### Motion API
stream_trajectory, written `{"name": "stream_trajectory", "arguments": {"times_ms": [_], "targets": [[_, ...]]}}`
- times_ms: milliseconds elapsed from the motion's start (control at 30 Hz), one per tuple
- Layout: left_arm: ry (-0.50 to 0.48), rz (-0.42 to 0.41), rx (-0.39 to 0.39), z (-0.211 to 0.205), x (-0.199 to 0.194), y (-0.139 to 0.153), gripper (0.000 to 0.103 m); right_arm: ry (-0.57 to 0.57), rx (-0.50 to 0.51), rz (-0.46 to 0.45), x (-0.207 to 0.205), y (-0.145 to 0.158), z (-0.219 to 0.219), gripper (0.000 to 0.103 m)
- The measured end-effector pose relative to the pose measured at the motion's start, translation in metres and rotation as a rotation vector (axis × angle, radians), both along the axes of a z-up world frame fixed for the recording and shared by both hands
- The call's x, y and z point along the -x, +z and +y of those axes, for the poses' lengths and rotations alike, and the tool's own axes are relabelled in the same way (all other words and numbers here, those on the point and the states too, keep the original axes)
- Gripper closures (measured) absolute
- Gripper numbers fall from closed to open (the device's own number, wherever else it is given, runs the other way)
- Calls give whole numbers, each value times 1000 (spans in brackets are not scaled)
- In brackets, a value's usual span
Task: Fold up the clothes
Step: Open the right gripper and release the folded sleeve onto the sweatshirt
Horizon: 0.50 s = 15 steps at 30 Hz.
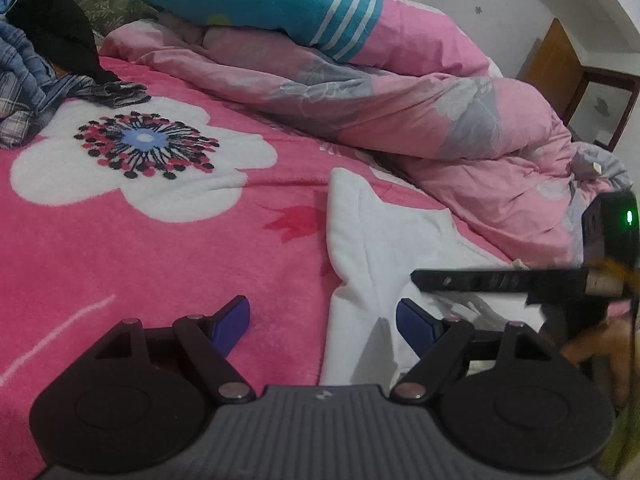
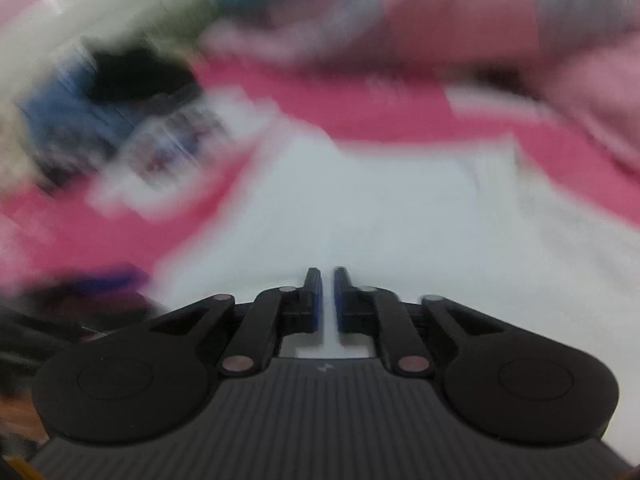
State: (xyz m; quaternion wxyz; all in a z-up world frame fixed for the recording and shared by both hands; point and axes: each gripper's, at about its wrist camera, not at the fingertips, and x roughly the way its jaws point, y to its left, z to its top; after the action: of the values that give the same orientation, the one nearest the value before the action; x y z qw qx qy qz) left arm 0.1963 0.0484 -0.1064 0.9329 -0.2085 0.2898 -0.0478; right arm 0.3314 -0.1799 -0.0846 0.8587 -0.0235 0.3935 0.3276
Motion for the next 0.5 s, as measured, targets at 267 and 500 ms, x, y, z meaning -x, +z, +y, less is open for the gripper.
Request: {"name": "stream_trajectory", "arguments": {"times_ms": [267, 500], "targets": [[5, -6, 3, 0, 1, -1, 22, 120, -87, -89, -10, 42, 48, 97], [13, -10, 12, 2, 3, -1, 23, -150, -219, 59, -72, 6, 37, 96]]}}
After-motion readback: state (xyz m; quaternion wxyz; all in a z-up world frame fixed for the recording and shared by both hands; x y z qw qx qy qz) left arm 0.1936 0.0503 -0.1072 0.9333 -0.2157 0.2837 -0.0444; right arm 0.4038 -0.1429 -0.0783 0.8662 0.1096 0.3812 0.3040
